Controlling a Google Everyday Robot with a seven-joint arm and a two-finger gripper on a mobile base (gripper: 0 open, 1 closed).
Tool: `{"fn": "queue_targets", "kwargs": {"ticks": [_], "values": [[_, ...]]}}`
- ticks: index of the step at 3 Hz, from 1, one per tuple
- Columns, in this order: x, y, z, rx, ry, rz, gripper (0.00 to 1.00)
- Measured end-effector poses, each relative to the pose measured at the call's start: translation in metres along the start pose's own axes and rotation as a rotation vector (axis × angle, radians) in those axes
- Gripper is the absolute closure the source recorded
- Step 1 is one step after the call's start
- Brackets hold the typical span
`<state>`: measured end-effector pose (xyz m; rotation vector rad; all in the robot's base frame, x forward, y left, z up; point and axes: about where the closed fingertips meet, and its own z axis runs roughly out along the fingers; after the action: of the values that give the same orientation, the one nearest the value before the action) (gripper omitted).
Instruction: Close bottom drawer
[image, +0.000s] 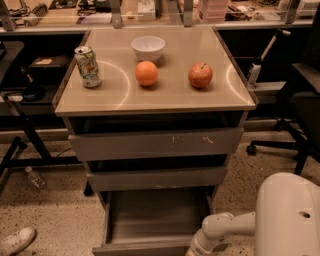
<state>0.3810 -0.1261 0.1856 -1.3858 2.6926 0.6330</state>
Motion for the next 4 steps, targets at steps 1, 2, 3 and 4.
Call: {"fn": "queue_targets", "kwargs": {"ticks": [1,2,3,4], "values": [[0.0,0.0,0.0,0.0,0.0,0.0,0.11],[0.0,0.0001,0.0001,0.0,0.0,0.0,0.0],[0.0,0.0001,0.0001,0.0,0.0,0.0,0.0],[0.0,0.0001,0.0001,0.0,0.0,0.0,0.19]]}}
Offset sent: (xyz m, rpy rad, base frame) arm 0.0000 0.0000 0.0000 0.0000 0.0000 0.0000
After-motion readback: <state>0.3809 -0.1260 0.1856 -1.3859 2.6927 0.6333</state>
